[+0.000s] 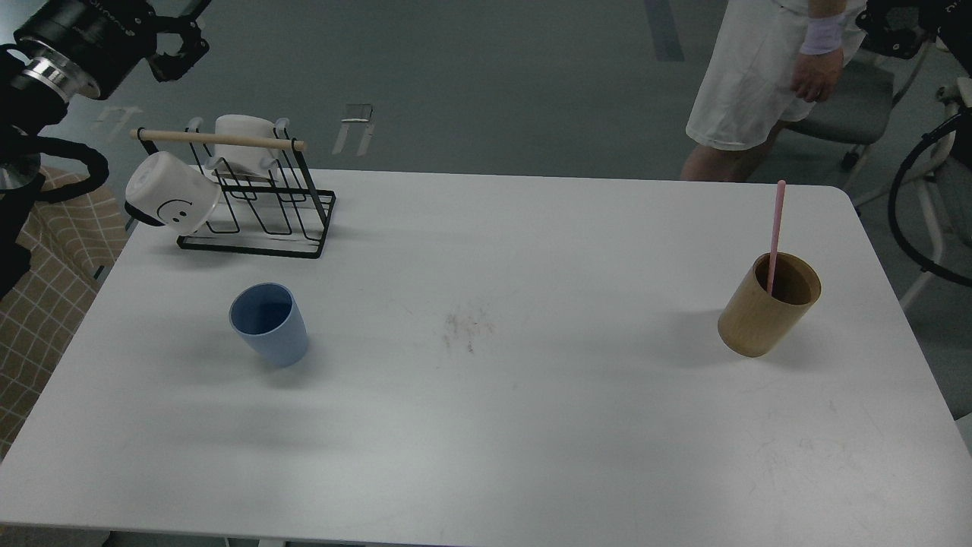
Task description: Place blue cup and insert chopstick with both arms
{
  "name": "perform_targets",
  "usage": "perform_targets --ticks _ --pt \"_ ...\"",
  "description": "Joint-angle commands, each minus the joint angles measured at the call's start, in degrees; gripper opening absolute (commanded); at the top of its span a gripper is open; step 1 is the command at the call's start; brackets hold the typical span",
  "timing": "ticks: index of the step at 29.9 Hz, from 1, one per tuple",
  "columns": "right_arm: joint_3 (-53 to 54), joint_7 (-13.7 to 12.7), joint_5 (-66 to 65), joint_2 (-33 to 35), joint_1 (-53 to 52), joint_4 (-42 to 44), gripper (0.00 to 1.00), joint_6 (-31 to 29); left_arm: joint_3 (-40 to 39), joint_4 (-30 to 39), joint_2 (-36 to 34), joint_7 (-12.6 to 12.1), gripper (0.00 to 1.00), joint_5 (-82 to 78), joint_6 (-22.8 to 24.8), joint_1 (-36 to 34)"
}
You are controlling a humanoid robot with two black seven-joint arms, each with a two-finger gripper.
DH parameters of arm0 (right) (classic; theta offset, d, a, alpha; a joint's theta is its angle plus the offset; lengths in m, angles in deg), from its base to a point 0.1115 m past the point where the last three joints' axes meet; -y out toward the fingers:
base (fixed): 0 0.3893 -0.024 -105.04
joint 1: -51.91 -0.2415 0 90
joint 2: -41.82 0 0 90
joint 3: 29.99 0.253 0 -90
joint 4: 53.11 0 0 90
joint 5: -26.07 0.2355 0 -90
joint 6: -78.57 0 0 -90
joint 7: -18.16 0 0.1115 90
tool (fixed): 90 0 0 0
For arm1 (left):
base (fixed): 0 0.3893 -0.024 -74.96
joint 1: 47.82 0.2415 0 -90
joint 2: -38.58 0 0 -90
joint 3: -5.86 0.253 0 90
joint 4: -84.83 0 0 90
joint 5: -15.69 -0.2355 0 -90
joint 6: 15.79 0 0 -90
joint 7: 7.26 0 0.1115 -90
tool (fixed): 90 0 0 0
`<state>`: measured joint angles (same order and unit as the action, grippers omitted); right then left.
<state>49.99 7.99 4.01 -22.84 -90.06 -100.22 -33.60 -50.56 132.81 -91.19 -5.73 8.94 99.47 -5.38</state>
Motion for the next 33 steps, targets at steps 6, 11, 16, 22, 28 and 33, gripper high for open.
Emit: perform_targets --ticks 6,11,16,22,28,33 --pt "0.17 1.56 0.17 0.15 -0.33 -0.09 1.0 0.28 0.09 -0.08 -0.13 0.13 0.98 -0.02 -0.04 0.09" --pt "0.96 1.74 0.26 0.41 -0.59 0.44 1.0 0.02 -0.18 -0.52 -0.04 0.49 0.98 0.07 0.13 0.09" --pt "0.7 1.91 0.35 -0.38 1.08 -0.7 1.0 -0.59 -0.79 -0.52 0.22 0.66 0.98 0.33 0.57 0.09" --pt "0.0 1.82 0.17 -0.64 5.03 -6.59 1.0 -1.38 -1.32 -0.34 -0.4 0.75 0.98 1.04 2.73 0.18" --pt "-0.35 1.74 0.08 1.55 5.74 -7.38 1.0 -1.39 -1.32 -0.25 -0.13 0.84 0.98 1.04 2.73 0.18" --pt "-0.53 1.82 0.26 2.34 5.65 -7.73 1.0 -1.39 -1.32 -0.34 0.22 0.75 0.98 1.04 2.73 0.27"
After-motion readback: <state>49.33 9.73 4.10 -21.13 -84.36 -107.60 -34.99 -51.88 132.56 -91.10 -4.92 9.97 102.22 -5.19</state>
